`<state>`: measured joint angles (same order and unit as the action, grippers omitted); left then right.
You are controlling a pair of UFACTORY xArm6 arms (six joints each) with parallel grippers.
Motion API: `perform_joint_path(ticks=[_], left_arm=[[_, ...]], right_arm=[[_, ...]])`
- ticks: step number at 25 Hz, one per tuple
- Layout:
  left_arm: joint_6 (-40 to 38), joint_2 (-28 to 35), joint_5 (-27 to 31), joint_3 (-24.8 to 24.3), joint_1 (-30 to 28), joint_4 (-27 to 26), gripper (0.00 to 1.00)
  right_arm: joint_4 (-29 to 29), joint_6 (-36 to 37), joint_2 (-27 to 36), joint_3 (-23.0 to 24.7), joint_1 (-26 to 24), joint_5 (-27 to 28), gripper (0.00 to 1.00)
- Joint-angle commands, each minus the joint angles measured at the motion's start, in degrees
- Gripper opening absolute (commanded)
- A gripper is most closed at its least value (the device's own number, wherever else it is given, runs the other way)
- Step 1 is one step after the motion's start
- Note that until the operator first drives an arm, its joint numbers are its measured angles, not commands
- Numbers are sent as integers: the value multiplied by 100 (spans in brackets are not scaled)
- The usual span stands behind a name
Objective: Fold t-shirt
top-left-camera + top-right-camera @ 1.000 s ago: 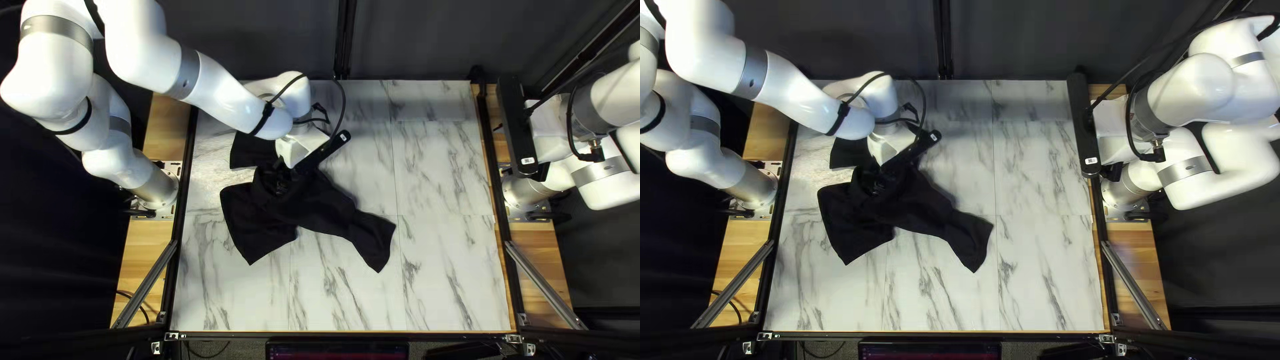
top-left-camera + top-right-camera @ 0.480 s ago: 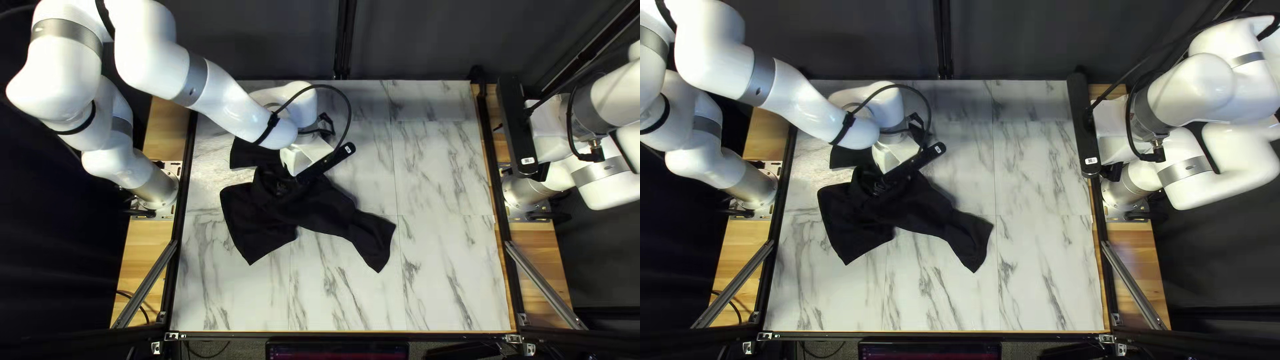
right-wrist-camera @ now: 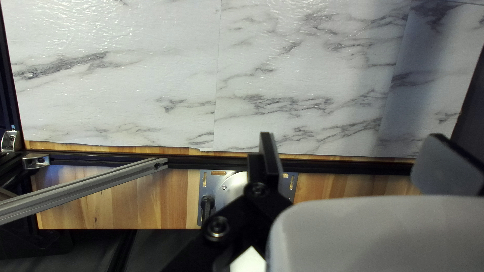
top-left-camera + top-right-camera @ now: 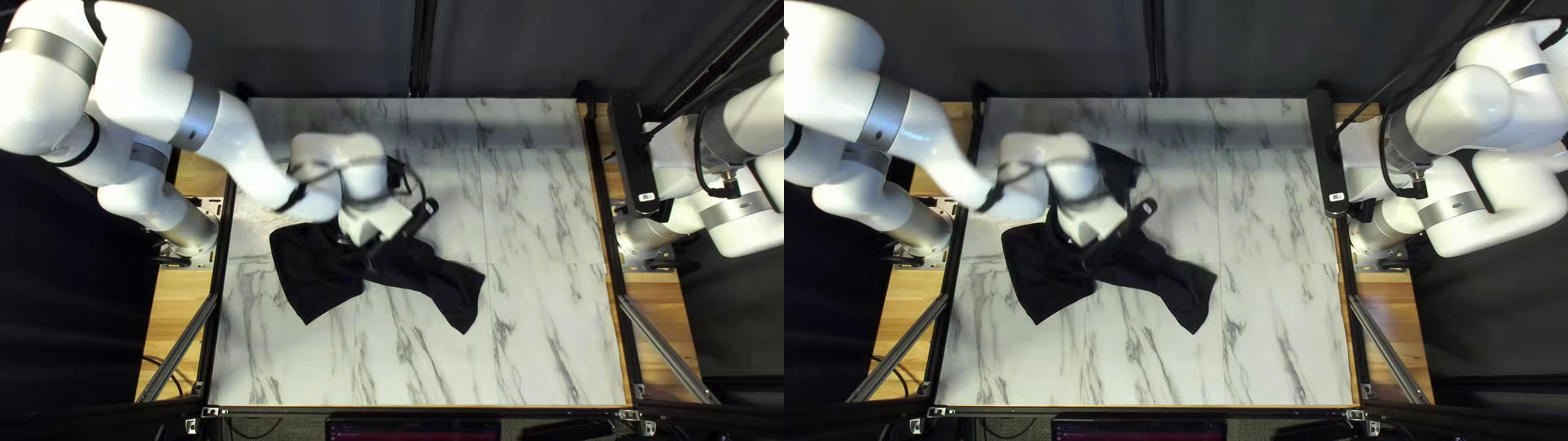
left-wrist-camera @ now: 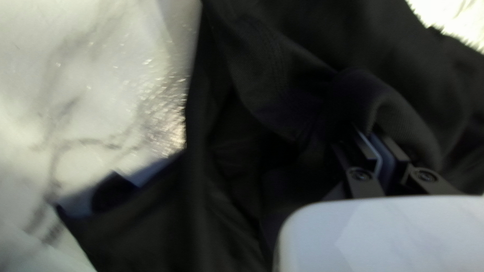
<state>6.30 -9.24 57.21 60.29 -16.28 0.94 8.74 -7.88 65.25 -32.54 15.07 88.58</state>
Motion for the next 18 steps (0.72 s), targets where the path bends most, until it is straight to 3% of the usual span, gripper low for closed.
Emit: perform_joint_path(ticks=[1,2,3,4,5,18], left_arm=[[-2320,-876,1245,1339,-931,480,0],[-2733,-994,1446,1541,-1094,538,0],[-2947,-1061,1531,1641,-1184,571,16],[-3054,-1076,1549,1653,-1228,592,44],[-3200,-1029,1511,1573,-1290,634,100],[-3544,968,676,-589,-1401,1196,100]], right_arm=[[0,0,0,0,0,0,100],[0,0,0,0,0,0,100],[0,0,0,0,0,0,100],[0,0,0,0,0,0,100],[0,0,0,0,0,0,100],[0,0,0,0,0,0,100]])
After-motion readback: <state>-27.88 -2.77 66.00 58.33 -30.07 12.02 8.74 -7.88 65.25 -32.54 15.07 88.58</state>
